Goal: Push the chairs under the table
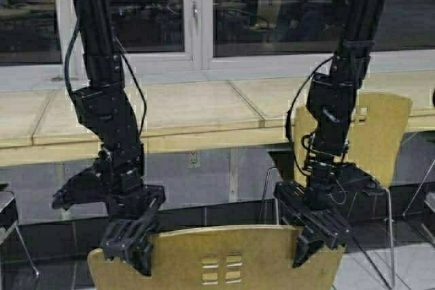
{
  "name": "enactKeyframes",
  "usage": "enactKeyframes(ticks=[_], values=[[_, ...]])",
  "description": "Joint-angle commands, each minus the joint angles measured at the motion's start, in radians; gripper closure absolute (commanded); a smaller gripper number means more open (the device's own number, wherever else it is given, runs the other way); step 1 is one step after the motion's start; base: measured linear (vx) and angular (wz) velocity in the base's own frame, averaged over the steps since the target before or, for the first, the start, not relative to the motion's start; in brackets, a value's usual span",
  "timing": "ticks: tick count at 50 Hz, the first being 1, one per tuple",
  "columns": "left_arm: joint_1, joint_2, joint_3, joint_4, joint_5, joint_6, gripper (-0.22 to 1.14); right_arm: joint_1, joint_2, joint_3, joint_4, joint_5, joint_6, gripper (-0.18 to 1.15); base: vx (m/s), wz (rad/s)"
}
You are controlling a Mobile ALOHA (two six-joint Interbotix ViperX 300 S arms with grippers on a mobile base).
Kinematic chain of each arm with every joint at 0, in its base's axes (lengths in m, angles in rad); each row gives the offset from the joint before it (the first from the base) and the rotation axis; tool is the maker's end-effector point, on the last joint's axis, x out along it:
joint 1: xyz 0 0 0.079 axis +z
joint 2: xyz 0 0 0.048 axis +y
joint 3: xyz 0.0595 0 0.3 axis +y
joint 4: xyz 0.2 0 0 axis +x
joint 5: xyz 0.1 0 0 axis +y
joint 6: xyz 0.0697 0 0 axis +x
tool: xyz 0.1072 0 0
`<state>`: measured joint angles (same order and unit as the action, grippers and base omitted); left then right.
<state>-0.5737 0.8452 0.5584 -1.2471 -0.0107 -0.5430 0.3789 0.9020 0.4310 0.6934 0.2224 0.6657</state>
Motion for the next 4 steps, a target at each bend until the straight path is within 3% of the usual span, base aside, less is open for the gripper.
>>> enactKeyframes(ticks=[1, 4], values=[[0.005, -0.002, -0.041, 0.008, -0.002, 0.04, 0.88, 0.012, -0.043, -0.003, -0.014, 0.011, -0.035, 0.93, 0.01, 0.03], [0.006, 0.0, -0.044, 0.008, 0.003, 0.038, 0.88, 0.012, -0.044, -0.008, -0.014, 0.012, -0.035, 0.93, 0.02, 0.05]])
